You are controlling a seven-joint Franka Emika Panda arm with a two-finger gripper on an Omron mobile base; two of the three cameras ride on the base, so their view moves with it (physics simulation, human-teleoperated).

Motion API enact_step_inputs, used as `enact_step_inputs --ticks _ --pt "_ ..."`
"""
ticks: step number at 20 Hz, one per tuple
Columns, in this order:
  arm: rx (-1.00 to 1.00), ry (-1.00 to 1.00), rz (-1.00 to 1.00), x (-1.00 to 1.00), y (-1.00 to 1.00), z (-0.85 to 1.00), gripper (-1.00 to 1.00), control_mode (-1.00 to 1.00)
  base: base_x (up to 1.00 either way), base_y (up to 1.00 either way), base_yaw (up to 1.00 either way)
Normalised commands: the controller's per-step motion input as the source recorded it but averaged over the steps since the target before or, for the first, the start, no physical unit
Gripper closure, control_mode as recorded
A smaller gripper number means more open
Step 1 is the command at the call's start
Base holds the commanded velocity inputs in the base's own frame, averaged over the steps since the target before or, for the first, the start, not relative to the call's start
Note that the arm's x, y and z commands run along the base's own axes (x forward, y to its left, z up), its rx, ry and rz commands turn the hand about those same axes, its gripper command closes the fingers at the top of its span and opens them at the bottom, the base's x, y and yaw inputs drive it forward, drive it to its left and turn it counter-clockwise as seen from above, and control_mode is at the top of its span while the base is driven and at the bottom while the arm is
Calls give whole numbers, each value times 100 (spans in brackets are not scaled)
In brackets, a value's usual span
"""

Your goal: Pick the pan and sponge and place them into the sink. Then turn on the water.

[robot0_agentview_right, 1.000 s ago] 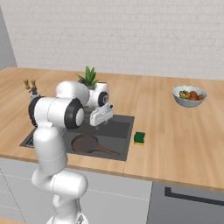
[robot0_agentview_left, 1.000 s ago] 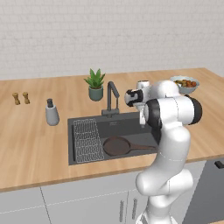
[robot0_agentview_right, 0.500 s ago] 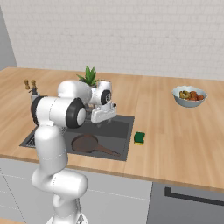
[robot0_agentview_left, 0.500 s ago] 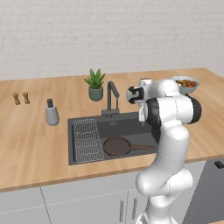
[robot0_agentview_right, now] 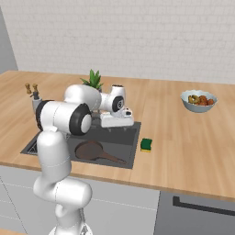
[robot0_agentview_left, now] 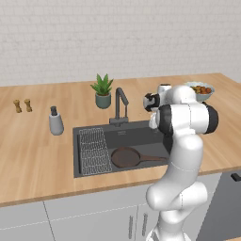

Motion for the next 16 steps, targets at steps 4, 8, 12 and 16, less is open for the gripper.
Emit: enact_step_inputs --ticks 4,8,12,16 --pt "-1 0 -2 0 0 0 -100 -100 0 0 0" --pt "0 -3 -4 0 -33 0 -100 -100 0 0 0" --pt "0 -10 -14 0 -73 0 -100 -100 0 0 0" --pt "0 -5 -14 0 -73 0 -100 -100 0 0 0"
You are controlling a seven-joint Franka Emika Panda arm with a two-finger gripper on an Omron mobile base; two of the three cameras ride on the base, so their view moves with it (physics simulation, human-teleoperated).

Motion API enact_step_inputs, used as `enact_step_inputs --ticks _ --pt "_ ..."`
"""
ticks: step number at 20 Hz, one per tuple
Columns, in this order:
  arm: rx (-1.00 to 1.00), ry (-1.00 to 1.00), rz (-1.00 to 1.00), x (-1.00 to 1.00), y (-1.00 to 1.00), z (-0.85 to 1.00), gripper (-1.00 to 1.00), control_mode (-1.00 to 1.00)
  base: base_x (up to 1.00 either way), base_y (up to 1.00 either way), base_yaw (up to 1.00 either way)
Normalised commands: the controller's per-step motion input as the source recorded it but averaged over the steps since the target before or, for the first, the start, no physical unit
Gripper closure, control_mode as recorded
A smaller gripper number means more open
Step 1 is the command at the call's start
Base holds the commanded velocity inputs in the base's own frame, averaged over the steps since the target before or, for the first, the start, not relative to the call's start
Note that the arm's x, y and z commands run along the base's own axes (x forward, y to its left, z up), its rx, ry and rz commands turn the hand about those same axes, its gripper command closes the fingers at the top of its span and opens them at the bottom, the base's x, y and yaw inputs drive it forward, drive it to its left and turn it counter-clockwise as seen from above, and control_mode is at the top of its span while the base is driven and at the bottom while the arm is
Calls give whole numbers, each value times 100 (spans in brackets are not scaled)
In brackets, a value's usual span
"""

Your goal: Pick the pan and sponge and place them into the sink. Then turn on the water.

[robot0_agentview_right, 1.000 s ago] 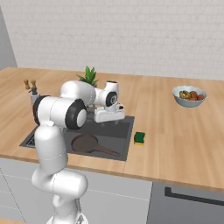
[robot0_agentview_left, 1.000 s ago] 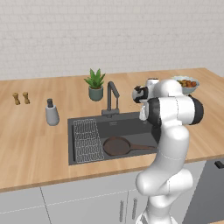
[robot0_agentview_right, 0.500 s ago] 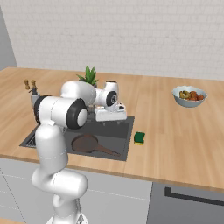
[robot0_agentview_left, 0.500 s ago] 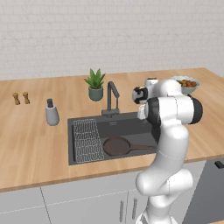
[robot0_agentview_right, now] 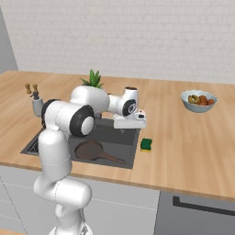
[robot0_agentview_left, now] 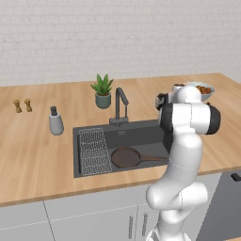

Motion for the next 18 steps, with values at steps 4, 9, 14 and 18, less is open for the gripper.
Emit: enact_step_inputs --ticks 4,9,14,18 --pt "0 -9 -12 0 -58 -9 -100 -100 0 0 0" --pt "0 -8 -9 0 -36 -28 -100 -100 0 0 0" --pt "0 -4 -4 -8 -26 -18 -100 -100 0 0 0" --pt "0 -5 -3 -7 -30 -14 -100 -100 0 0 0"
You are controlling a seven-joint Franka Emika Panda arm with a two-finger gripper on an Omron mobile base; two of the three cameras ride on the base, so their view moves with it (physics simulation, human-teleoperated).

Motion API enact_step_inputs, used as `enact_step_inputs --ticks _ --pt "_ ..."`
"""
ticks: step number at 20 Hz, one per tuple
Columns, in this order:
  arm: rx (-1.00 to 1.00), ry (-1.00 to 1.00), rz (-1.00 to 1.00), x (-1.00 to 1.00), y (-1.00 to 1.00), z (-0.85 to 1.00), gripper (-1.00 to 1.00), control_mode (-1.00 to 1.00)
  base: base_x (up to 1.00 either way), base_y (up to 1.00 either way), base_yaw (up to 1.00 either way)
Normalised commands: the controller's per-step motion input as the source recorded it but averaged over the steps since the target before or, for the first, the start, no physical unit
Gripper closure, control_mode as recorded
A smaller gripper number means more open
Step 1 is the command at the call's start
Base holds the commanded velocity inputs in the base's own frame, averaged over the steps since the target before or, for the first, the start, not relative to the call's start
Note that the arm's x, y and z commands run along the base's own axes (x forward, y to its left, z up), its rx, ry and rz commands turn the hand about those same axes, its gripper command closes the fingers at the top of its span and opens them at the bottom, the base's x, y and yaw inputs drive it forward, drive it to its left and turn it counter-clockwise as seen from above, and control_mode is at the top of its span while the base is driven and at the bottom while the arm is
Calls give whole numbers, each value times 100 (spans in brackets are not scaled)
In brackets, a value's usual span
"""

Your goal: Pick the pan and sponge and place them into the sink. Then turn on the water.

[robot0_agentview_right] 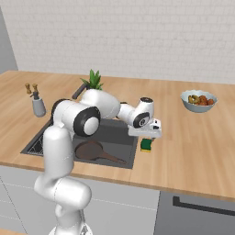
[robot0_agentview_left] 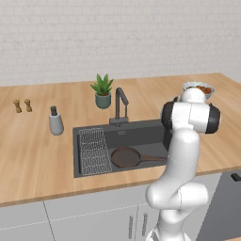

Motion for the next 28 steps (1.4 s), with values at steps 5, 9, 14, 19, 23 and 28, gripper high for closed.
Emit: enact_step_inputs --ticks 5,9,14,19,23,28 --pt "0 -3 -1 0 -10 -31 -100 -100 0 0 0" --pt "0 -3 0 0 0 -41 -100 -100 0 0 0" --pt "0 -3 0 0 -4 -35 -100 -100 0 0 0" --pt "0 0 0 0 0 -16 100 -100 0 0 0" --pt "0 -2 0 0 0 0 100 -100 0 0 0" --pt "0 0 2 -9 44 22 100 -100 0 0 0"
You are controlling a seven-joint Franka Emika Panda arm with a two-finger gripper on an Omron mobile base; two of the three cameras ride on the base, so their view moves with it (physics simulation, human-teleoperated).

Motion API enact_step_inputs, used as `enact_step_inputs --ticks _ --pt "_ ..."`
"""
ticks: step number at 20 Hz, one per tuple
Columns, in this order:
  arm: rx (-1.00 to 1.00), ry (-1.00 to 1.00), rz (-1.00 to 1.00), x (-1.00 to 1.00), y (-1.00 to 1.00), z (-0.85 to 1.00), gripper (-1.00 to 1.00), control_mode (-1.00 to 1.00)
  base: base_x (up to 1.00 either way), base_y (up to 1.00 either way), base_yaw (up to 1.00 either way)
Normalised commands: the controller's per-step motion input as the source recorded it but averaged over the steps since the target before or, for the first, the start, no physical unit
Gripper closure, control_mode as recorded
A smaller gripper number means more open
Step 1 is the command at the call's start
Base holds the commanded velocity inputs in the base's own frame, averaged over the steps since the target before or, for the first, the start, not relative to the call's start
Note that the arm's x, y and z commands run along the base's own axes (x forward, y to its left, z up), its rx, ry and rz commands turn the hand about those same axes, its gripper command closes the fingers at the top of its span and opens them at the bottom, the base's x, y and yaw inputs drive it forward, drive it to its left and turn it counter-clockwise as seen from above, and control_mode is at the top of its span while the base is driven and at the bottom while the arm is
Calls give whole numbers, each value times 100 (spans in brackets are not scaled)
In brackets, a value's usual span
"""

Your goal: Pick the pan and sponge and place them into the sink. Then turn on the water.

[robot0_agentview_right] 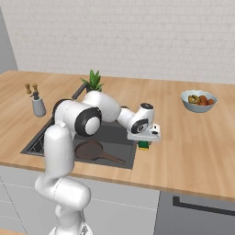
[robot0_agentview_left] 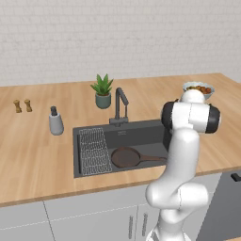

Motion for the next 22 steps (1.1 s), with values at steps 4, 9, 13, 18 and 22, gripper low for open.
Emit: enact_step_inputs --ticks 4,9,13,18,22 --pt "0 0 0 -2 100 60 100 -100 0 0 0" --pt "0 1 2 -1 100 40 100 -100 0 0 0" --pt "-1 5 5 0 100 -20 100 -100 0 0 0" --pt "0 0 0 0 3 -1 100 -100 0 0 0" --pt "-1 -1 0 0 26 -55 100 -100 0 0 0"
